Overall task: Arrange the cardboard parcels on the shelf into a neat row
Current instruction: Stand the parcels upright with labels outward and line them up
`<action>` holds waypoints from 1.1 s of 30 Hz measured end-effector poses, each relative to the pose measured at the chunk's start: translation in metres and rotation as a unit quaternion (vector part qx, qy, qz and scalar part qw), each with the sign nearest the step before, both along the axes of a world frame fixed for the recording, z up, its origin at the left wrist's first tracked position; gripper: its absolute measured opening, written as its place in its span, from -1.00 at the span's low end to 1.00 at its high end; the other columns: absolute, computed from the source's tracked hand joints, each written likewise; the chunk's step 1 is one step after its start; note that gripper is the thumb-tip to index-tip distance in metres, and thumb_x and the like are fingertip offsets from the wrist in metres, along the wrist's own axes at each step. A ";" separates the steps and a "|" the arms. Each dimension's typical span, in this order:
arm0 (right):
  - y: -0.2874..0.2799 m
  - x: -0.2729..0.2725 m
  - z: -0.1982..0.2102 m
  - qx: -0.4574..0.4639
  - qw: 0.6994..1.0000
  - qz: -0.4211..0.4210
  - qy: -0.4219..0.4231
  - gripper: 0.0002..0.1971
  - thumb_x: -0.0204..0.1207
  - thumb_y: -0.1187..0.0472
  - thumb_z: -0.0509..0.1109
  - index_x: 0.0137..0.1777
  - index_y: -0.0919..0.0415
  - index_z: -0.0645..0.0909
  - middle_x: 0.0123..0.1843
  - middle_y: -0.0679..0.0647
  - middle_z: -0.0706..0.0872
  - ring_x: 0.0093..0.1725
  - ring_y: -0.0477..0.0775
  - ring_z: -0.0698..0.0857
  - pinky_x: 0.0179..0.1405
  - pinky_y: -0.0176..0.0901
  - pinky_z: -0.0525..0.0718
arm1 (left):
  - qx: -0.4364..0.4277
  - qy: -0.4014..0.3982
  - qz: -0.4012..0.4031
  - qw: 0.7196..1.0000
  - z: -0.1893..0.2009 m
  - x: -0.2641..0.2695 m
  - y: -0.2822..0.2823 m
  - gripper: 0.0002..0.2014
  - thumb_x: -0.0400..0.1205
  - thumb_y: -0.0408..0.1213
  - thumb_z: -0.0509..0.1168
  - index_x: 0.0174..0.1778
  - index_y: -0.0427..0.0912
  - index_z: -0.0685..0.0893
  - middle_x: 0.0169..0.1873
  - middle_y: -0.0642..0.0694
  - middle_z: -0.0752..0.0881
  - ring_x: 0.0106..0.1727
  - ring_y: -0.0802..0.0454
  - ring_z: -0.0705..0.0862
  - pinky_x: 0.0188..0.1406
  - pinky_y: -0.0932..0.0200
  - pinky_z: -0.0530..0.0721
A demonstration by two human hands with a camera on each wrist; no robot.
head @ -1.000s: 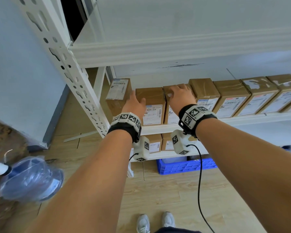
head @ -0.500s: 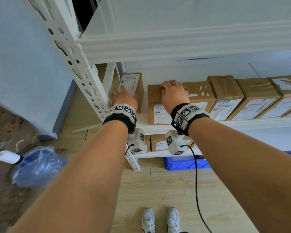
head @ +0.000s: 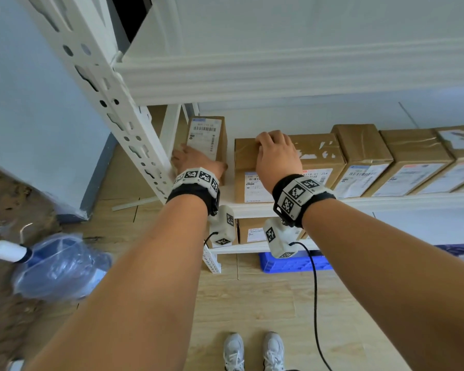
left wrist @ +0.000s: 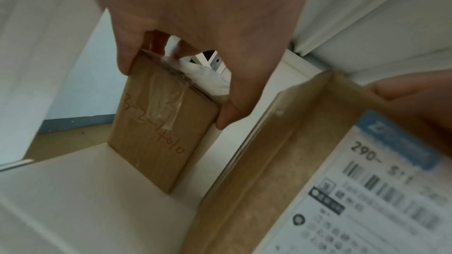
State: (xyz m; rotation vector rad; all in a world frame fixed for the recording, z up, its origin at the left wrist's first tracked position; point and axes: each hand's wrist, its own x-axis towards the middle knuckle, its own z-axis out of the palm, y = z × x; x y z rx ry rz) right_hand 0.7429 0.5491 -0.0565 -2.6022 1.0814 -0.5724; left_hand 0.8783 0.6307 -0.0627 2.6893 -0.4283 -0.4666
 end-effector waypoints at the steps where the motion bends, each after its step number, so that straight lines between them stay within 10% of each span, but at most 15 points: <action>1: 0.000 0.000 0.002 0.009 1.000 0.001 0.003 -0.70 0.64 0.28 0.10 0.30 0.16 0.50 0.29 0.12 0.55 0.32 0.16 0.49 0.31 0.01 0.48 | 0.012 0.000 -0.001 1.000 0.001 -0.002 0.001 0.18 0.37 0.03 0.54 0.69 -0.30 -0.10 0.58 -0.32 0.13 0.64 -0.26 0.09 0.56 -0.13 0.26; 8: 0.002 -0.001 0.013 0.042 0.998 0.005 0.036 -0.67 0.60 0.30 0.12 0.33 0.18 0.48 0.33 0.15 0.53 0.35 0.19 0.46 0.40 0.03 0.43 | 0.003 0.040 0.033 0.999 0.003 -0.014 0.011 0.04 0.35 -0.15 0.58 0.59 -0.35 0.05 0.46 -0.26 0.36 0.48 -0.21 0.43 0.36 -0.06 0.54; 20: 0.007 0.027 0.044 0.114 0.986 0.086 0.080 -0.48 0.58 0.36 0.10 0.54 0.02 0.33 0.39 0.18 0.56 0.38 0.27 0.51 0.43 0.17 0.46 | 0.013 0.069 0.023 0.997 -0.012 -0.040 0.031 0.21 0.32 -0.14 0.64 0.65 -0.36 -0.09 0.55 -0.30 0.29 0.57 -0.23 0.34 0.49 -0.11 0.45; 26: 0.009 0.026 0.042 0.134 0.982 0.107 0.081 -0.39 0.49 0.47 0.07 0.47 -0.07 0.43 0.35 0.12 0.60 0.34 0.22 0.55 0.40 0.15 0.50 | -0.057 0.039 0.011 0.998 -0.006 -0.035 0.041 -0.44 0.63 -0.35 0.31 0.53 -0.41 0.31 0.42 -0.36 0.49 0.42 -0.28 0.53 0.36 -0.04 0.51; 33: 0.012 0.019 0.037 0.136 0.979 0.125 0.084 -0.38 0.44 0.49 0.06 0.37 -0.09 0.52 0.39 0.09 0.58 0.34 0.19 0.55 0.38 0.12 0.52 | -0.148 -0.018 0.019 0.989 0.016 -0.034 0.045 -0.38 0.64 -0.47 0.22 0.62 -0.32 0.16 0.46 -0.37 0.43 0.44 -0.30 0.49 0.38 -0.03 0.47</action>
